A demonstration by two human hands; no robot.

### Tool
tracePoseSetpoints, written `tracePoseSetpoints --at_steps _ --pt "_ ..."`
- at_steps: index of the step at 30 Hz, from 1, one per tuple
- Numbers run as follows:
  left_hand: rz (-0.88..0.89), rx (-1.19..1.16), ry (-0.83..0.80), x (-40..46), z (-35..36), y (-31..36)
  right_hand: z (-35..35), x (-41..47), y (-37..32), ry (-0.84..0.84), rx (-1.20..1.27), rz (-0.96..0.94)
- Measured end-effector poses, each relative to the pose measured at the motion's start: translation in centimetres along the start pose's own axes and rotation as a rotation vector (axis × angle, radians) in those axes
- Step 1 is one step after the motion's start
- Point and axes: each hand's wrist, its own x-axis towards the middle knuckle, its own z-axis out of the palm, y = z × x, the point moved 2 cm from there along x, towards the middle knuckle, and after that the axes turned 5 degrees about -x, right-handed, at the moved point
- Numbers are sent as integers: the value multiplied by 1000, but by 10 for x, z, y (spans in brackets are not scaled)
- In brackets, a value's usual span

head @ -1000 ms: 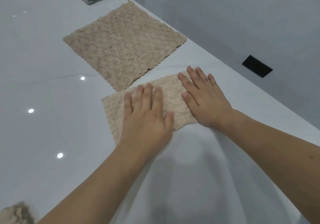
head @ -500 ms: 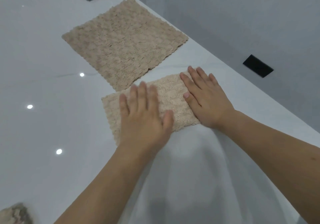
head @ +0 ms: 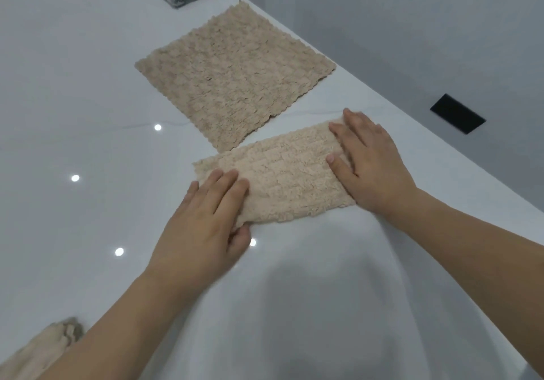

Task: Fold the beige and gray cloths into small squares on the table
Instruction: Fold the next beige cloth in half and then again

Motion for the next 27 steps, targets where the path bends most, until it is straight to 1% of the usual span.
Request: tracePoseSetpoints --at_steps 1,3,4,6,8,10,12,14,17,18,20,22,24,25,27 --pt "39 -3 45 1 -4 -5 -2 -3 0 91 -5 33" --pt "90 30 75 6 -11 -13 -7 -10 -3 274 -64 164" --pt "125 58 79 7 -15 -16 -8 -15 -5 314 -99 239" --pt "221 130 113 6 -24 -13 -8 -23 -7 287 -92 357" --pt "318 134 143 -7 -33 4 -6 -35 -3 219 -10 400" --pt "405 47 121 -21 -41 30 -5 -46 2 166 14 334" --pt "440 -84 9 -26 -45 50 -6 -51 3 128 18 250" --pt "418 -152 -104 -11 -49 60 -6 -49 2 103 40 223" --pt "349 -130 -137 36 -67 75 -6 -44 4 124 146 231" --pt "326 -118 -166 56 -73 83 -6 -44 5 157 207 248" --pt "267 -62 -266 99 -77 96 -8 -46 10 274 381 334" --pt "226 -36 -367 139 -66 108 -9 -49 12 397 573 460" --pt "204 -47 -425 169 -45 116 -10 -50 14 468 697 520" --pt "193 -52 -436 180 -33 116 -11 -50 15 485 713 513" --pt "171 -71 -443 192 -13 113 -12 -49 16 461 643 465"
